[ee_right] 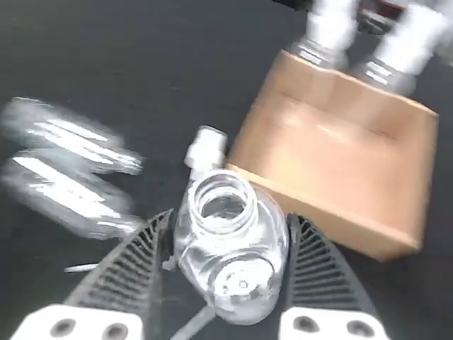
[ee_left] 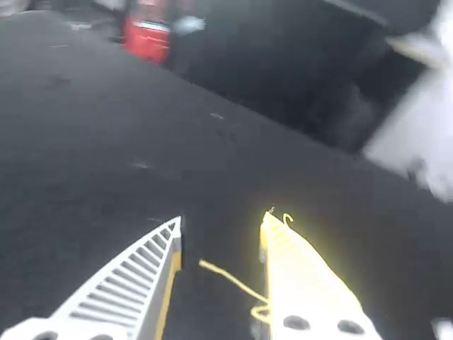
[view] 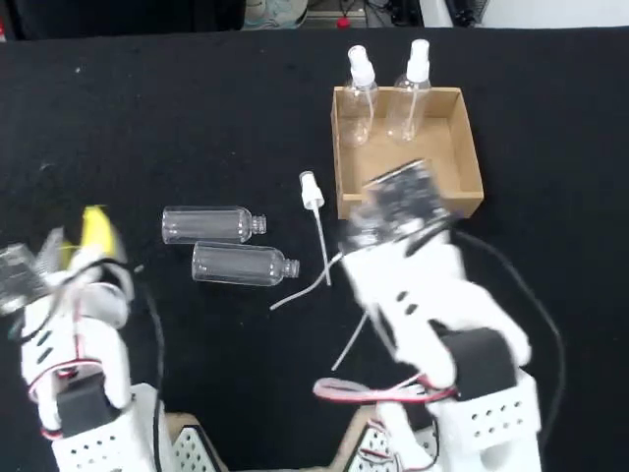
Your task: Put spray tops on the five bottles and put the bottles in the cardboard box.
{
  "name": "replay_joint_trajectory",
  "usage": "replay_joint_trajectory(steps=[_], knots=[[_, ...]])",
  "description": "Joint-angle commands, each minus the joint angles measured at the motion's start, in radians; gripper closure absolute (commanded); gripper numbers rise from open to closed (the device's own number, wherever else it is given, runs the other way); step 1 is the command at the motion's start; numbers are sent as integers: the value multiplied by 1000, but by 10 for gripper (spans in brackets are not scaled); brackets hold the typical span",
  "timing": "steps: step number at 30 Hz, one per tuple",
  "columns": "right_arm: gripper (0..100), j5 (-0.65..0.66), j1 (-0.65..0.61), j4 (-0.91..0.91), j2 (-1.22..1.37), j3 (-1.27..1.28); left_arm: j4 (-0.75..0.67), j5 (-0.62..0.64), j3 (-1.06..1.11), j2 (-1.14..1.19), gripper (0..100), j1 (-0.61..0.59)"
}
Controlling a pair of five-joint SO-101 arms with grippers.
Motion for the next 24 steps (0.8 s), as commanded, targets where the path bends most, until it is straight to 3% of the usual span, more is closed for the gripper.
replay_joint_trajectory(steps=[1,8,13,19,24], knots=[[881,58,204,11,10,-35,89,-181,-101,8,823,308],[881,124,446,8,7,5,127,-295,-170,98,821,647],[881,176,575,5,7,15,141,-353,-302,416,819,809],[881,219,706,5,8,16,169,-361,-466,767,818,1084],[881,273,790,2,7,31,-32,-302,-430,925,811,1207]])
